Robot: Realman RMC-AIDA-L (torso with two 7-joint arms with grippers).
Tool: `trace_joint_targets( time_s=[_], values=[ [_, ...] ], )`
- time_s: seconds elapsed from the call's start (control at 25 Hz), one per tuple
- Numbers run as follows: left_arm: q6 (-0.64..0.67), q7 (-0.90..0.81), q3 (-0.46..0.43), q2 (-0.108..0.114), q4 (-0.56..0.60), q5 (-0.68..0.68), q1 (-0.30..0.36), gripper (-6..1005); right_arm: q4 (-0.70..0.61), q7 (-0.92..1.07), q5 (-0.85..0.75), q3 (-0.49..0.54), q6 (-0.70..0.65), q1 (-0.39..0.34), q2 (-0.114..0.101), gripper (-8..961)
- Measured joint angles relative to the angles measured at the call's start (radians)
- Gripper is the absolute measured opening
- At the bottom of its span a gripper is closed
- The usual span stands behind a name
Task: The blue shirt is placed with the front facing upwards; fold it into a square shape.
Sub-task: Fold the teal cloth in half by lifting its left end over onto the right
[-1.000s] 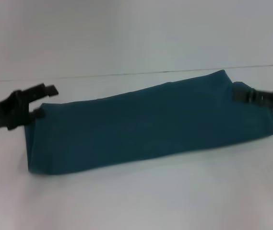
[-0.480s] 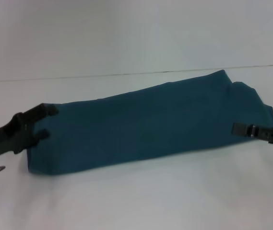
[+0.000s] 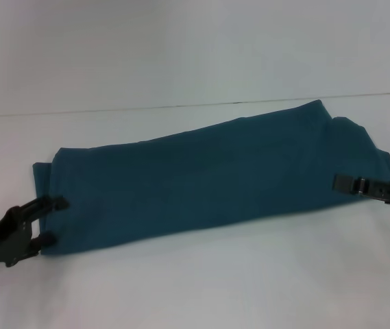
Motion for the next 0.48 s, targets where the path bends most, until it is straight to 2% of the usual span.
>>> trace_joint_targets(
  time_s=[0.36,0.48],
  values=[
    [-0.001,0.030,0.000,-0.001,0.000,0.038,-0.001,922,0.002,0.003,0.000,0.002,0.010,-0.006,0.001,920],
    [0.046,0.064,-0.016,0.001,0.021,0.040,0.001,919,0.002,0.003,0.000,0.001,0.009,-0.007,0.001,920]
  ],
)
